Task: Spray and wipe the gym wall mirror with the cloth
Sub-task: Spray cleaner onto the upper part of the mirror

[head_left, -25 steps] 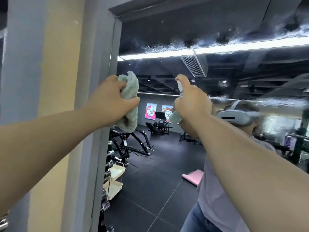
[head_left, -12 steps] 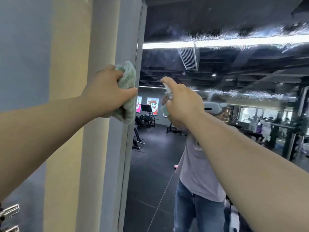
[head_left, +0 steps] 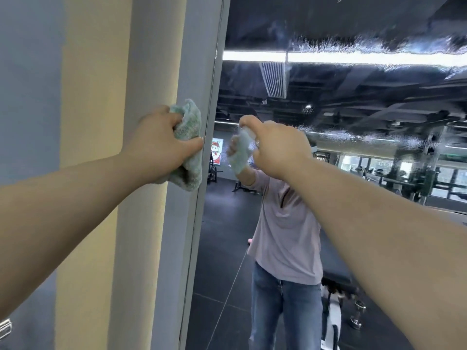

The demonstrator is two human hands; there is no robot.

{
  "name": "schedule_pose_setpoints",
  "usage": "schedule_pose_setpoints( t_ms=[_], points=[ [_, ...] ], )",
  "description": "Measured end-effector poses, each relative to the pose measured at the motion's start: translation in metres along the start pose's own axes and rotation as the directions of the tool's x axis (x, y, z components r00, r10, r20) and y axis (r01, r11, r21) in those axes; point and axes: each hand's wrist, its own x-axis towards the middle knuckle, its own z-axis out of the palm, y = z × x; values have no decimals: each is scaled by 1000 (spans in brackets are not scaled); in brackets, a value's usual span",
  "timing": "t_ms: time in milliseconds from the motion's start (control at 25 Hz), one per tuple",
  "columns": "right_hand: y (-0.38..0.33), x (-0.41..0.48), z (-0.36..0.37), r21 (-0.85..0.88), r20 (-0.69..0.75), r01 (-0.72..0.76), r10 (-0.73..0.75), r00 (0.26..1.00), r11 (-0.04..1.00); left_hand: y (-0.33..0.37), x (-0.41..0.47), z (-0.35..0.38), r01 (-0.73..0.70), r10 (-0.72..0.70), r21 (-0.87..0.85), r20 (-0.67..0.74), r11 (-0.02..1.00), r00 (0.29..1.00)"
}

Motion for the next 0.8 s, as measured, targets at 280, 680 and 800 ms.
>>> schedule_pose_setpoints(
  t_ms=[280, 680, 800],
  points=[
    [5, -55, 54, -17, 88, -23, 25, 996, 1000, -5, -24, 26, 1, 2, -35, 73, 999, 997],
    [57, -124, 45, -7, 83, -91, 91, 992, 996, 40, -56, 62, -21, 30, -57, 171, 998, 985],
    [90, -145, 37, 122, 78, -205, 196, 977, 971, 74, -62, 75, -57, 68, -65, 174, 996, 982]
  ],
)
